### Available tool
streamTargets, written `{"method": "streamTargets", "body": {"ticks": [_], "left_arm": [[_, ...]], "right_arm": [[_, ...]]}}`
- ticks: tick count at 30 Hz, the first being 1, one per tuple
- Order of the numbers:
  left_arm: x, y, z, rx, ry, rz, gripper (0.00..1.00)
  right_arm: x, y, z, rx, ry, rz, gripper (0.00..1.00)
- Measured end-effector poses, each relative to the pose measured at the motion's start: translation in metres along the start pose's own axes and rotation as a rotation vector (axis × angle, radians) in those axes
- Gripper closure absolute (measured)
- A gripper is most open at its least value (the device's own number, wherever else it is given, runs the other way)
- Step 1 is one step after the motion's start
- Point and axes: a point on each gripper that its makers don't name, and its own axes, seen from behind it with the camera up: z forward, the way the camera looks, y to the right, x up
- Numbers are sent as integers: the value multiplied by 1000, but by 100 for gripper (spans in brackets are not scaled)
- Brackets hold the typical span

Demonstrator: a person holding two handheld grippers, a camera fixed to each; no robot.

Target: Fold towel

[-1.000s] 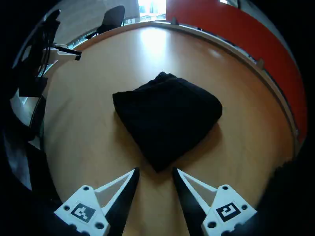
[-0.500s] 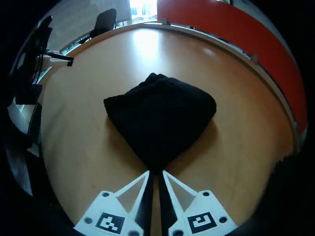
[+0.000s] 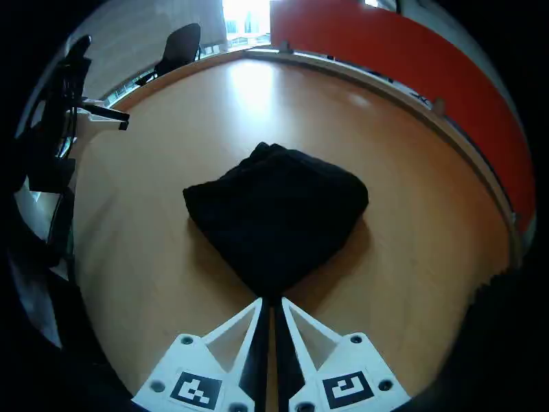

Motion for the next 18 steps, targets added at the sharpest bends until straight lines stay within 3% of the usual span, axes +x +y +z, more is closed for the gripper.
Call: {"method": "streamTargets", "body": {"ticks": [18], "left_arm": [[6,-2,-5,-5,25,3,20]], "right_arm": [[85,9,-28,-39,122,-77,96]]}}
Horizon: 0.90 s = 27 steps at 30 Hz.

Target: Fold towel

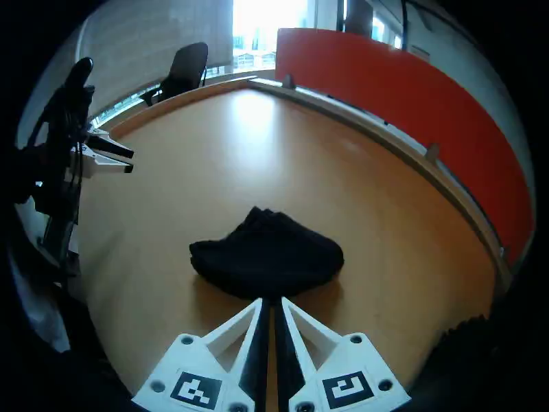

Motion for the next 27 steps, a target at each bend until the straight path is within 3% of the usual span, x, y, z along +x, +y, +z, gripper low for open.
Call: {"method": "streamTargets", "body": {"ticks": [14,27], "left_arm": [[12,2,-4,-8,29,3,20],[19,10,-5,-22,44,8,20]], "right_arm": [[86,15,-29,-50,136,-88,96],[103,28,-48,-82,162,-85,96]]}}
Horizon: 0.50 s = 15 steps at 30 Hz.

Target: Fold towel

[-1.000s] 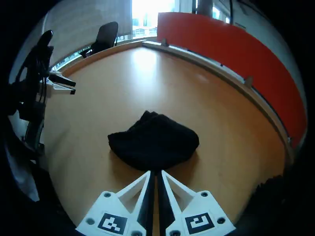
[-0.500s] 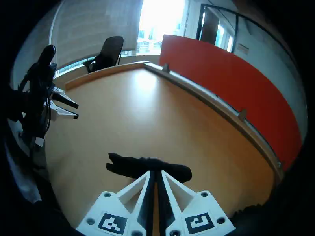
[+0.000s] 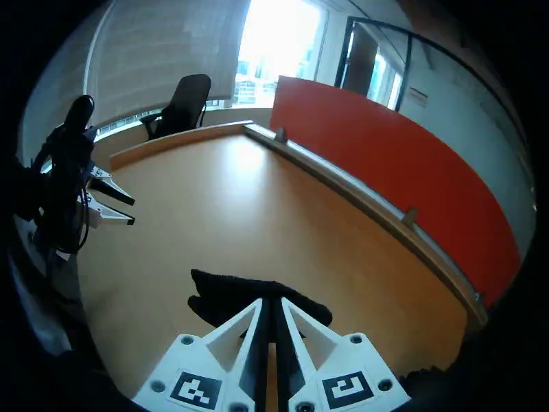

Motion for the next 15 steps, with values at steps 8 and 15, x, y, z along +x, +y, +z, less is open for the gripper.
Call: {"method": "streamTargets", "body": {"ticks": [8,15], "left_arm": [[0,4,1,-7,-1,7,20],[3,7,2,-11,-1,17,20]], "right_arm": [[2,16,-12,-26,6,13,96],[4,36,-24,-52,15,28,96]]}}
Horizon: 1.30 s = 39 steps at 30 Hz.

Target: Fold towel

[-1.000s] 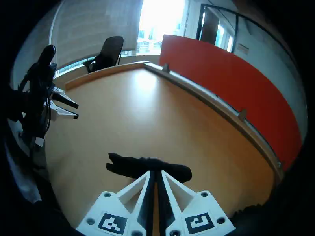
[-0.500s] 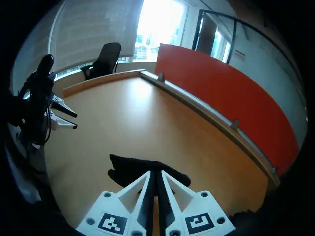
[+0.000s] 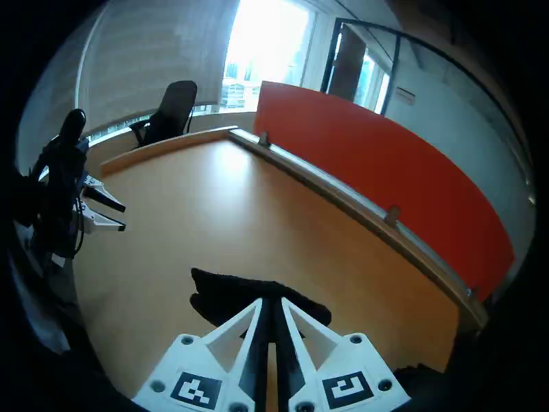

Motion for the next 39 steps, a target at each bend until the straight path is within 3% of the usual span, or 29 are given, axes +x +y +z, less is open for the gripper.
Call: {"method": "streamTargets", "body": {"ticks": [14,39], "left_arm": [[4,4,4,-3,-3,9,20],[7,-1,9,16,-16,9,20]], "right_arm": [[-5,56,-23,-72,-8,18,96],[-29,151,-52,-176,-39,86,96]]}}
